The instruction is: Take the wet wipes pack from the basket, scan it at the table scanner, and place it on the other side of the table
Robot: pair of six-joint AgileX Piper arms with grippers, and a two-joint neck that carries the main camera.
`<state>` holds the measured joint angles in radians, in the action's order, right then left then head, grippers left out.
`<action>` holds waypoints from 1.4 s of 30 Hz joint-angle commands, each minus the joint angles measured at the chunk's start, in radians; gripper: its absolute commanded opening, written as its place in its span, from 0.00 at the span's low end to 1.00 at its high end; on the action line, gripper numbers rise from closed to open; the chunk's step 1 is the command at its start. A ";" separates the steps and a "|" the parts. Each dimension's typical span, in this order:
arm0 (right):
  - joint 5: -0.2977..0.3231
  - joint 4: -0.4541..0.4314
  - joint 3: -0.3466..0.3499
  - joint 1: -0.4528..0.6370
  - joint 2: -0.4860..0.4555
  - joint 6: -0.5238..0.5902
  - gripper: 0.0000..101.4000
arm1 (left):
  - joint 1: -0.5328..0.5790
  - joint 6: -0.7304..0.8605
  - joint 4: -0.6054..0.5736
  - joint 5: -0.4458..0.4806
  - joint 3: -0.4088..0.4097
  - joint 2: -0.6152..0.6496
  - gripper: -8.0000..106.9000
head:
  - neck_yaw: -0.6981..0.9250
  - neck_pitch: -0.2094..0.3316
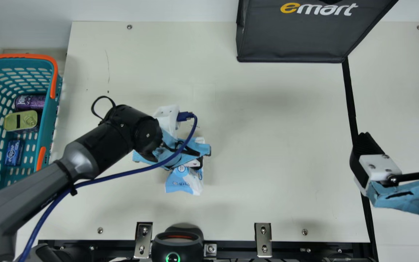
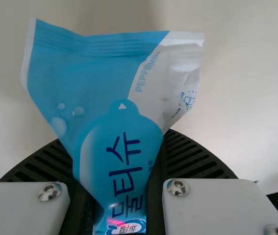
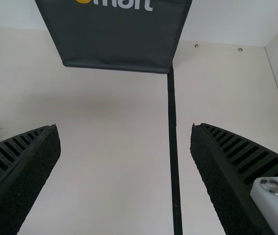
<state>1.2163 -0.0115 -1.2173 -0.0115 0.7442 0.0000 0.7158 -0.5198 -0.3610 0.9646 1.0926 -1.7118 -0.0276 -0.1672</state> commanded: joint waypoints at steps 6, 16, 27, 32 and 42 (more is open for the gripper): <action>0.000 0.000 0.000 0.000 0.000 0.000 0.94 | -0.009 0.024 -0.040 0.016 -0.021 0.004 0.00 | 0.000 0.029; -0.001 0.000 0.000 0.000 0.000 0.000 0.94 | -0.021 0.042 -0.074 0.044 -0.038 0.014 0.00 | 0.000 0.029; 0.000 0.000 0.000 0.000 0.000 0.000 0.94 | -0.028 0.033 -0.060 0.069 -0.042 0.018 0.00 | 0.000 0.029; 0.000 0.000 0.000 0.000 0.000 0.000 0.94 | -0.027 0.008 -0.021 0.075 -0.040 0.021 0.00 | 0.000 0.029; 0.000 0.000 0.000 0.000 0.000 0.000 0.94 | -0.017 -0.030 0.041 0.092 -0.033 0.021 0.00 | 0.000 0.029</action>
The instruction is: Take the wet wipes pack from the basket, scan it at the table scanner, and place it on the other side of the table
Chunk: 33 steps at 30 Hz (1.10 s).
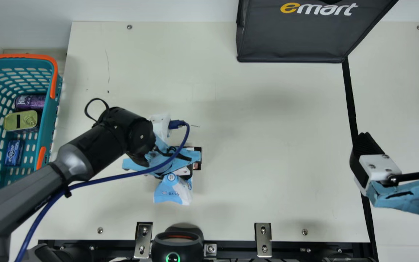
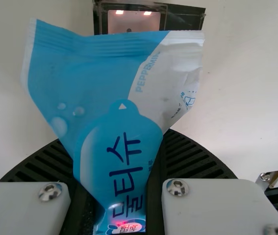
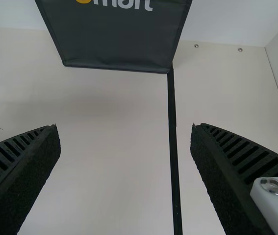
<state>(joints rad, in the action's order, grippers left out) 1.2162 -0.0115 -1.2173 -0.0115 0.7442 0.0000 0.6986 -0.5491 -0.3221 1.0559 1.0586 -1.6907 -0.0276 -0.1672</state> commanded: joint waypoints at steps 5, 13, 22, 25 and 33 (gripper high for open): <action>0.000 0.000 0.000 0.000 0.000 0.000 0.94 | 0.007 -0.005 0.012 0.001 0.004 -0.001 0.00 | 0.000 0.029; 0.000 0.000 0.000 0.000 0.000 0.000 0.94 | 0.019 -0.018 0.042 -0.030 0.007 -0.001 0.00 | 0.000 0.029; 0.001 0.000 0.000 0.000 0.000 0.000 0.94 | 0.028 -0.051 0.107 -0.114 0.001 -0.002 0.00 | 0.000 0.029; 0.001 0.000 0.000 0.000 0.000 0.000 0.94 | 0.031 -0.063 0.128 -0.151 -0.004 0.000 0.00 | 0.000 0.029; 0.001 0.000 0.000 0.000 0.000 0.000 0.94 | 0.037 -0.095 0.188 -0.240 -0.014 0.009 0.00 | 0.000 0.029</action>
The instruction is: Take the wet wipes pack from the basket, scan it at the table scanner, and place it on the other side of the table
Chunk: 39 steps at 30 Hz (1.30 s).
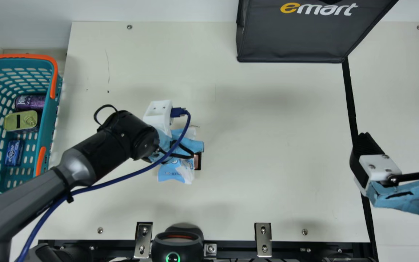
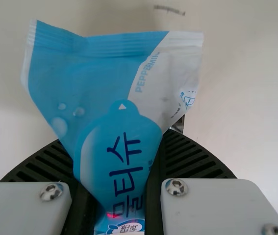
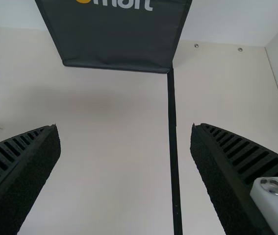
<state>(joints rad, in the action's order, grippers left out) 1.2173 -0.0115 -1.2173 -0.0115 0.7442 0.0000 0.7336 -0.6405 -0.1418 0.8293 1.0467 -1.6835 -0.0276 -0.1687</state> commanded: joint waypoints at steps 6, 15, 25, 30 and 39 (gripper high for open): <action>0.000 0.000 0.000 0.000 0.000 0.000 0.94 | 0.007 -0.024 0.048 -0.074 -0.008 0.003 0.00 | 0.000 0.030; 0.000 0.000 0.000 0.000 0.000 0.000 0.94 | 0.026 -0.068 0.110 -0.170 -0.036 0.007 0.00 | 0.000 0.030; 0.000 0.000 0.000 0.000 0.000 0.000 0.94 | 0.051 -0.104 0.135 -0.250 -0.073 0.017 0.00 | 0.000 0.030; 0.000 0.000 0.000 0.000 0.000 0.000 0.94 | 0.057 -0.086 0.101 -0.288 -0.089 0.020 0.00 | 0.000 0.030; -0.001 0.000 0.000 0.000 0.000 0.000 0.94 | 0.055 0.002 -0.020 -0.350 -0.113 0.026 0.00 | 0.000 0.030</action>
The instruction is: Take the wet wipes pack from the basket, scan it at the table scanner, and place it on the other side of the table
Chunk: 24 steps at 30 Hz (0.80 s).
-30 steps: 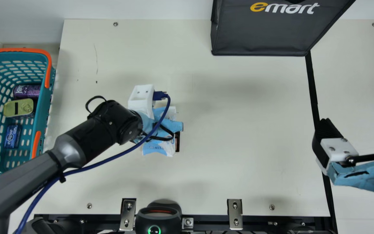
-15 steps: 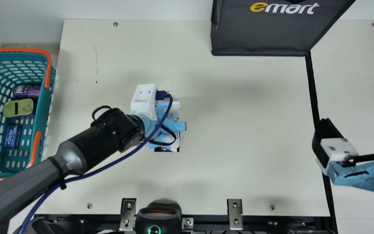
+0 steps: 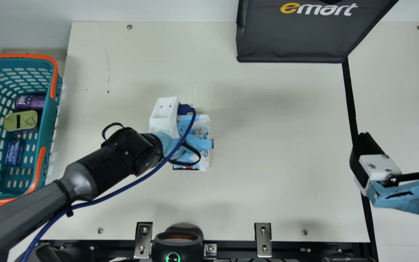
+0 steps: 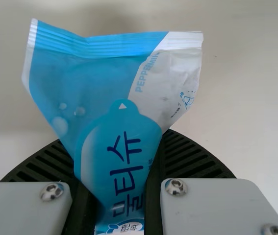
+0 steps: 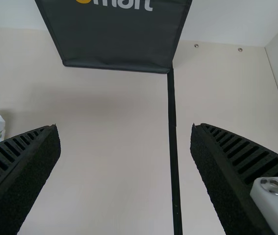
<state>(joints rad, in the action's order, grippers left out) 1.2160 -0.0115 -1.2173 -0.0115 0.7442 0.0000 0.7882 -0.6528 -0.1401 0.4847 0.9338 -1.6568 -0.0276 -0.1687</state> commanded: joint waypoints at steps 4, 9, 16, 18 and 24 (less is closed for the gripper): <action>0.000 0.000 0.000 0.000 0.000 0.000 0.94 | -0.006 0.057 -0.072 -0.019 -0.010 0.001 0.00 | 0.000 0.030; 0.000 0.000 0.000 0.000 0.000 0.000 0.94 | -0.019 0.108 -0.130 -0.030 -0.026 0.006 0.00 | 0.000 0.030; 0.000 0.000 0.000 0.000 0.000 0.000 0.94 | -0.036 0.179 -0.215 -0.003 -0.044 0.024 0.00 | 0.000 0.030; 0.000 0.000 0.000 0.000 0.000 0.000 0.94 | -0.041 0.195 -0.232 0.015 -0.046 0.031 0.00 | 0.000 0.030; 0.000 0.000 0.000 0.000 0.000 0.000 0.94 | -0.061 0.242 -0.287 0.090 -0.038 0.045 0.00 | 0.000 0.030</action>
<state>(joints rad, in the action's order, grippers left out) 1.2160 -0.0115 -1.2173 -0.0115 0.7442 0.0000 0.7300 -0.4180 -0.4164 0.5540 0.8921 -1.6135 -0.0276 -0.1687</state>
